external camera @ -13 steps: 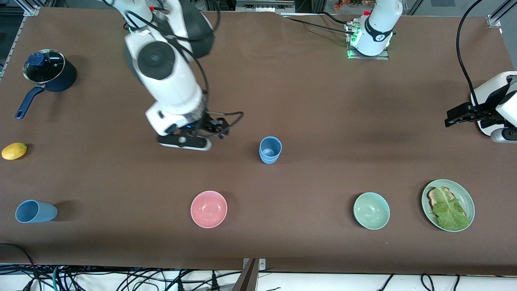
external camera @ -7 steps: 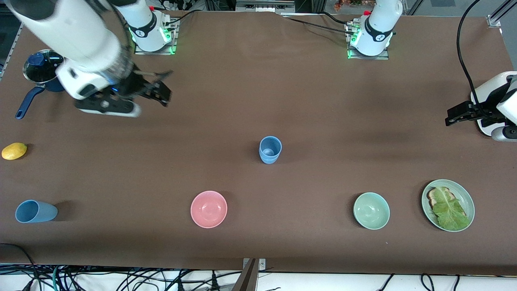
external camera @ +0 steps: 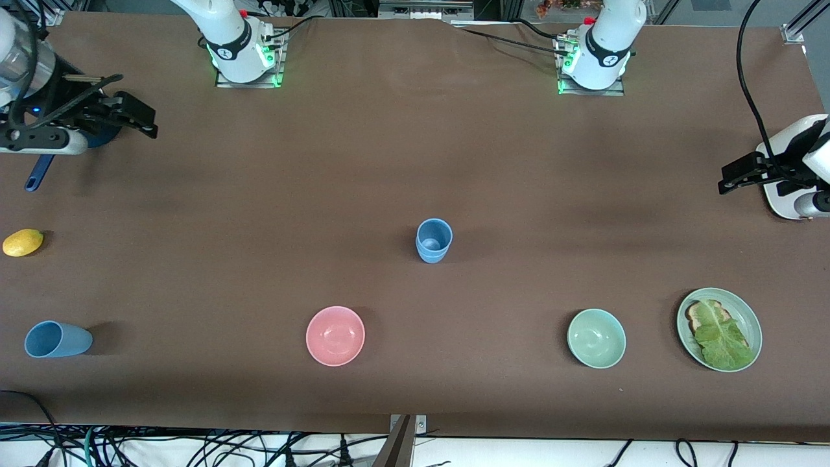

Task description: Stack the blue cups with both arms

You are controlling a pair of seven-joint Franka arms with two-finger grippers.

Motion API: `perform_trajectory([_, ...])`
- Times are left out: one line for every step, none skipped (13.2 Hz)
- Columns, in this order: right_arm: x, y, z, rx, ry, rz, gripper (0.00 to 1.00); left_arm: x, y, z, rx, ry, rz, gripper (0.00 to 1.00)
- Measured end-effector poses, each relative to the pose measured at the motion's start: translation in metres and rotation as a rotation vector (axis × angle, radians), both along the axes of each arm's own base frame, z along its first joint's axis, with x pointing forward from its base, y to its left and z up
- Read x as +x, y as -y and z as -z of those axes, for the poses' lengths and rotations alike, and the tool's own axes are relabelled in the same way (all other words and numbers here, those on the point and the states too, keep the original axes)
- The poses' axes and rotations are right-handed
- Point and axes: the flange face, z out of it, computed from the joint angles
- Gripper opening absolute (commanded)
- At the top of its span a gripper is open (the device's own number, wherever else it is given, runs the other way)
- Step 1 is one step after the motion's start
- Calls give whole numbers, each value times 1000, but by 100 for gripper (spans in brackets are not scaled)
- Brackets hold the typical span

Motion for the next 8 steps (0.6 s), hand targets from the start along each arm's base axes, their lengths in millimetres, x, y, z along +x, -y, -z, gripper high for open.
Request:
perform_trajectory([2, 10, 5, 1, -10, -3, 100, -1, 0, -1, 0, 1, 0, 100])
perform_trajectory([3, 18, 9, 2, -17, -4, 100, -2, 1, -6, 2, 9, 0, 100])
perform_trajectory([5, 23, 11, 2, -22, -6, 100, -5, 2, -12, 4, 18, 1, 100])
perform_trajectory([6, 25, 13, 3, -26, -7, 100, -8, 6, -18, -2, 27, 4, 100])
perform_trajectory([7, 26, 15, 2, -28, -7, 100, -11, 11, -24, -17, 35, 3, 100])
perform_trajectory([7, 25, 15, 2, -28, -8, 100, -14, 15, -28, -25, 40, -1, 100])
perform_trajectory([7, 24, 16, 2, -28, -9, 100, -15, 18, -30, -26, 41, 0, 100])
perform_trajectory([8, 24, 16, 1, -27, -10, 100, -15, 20, -30, -27, 40, 2, 100])
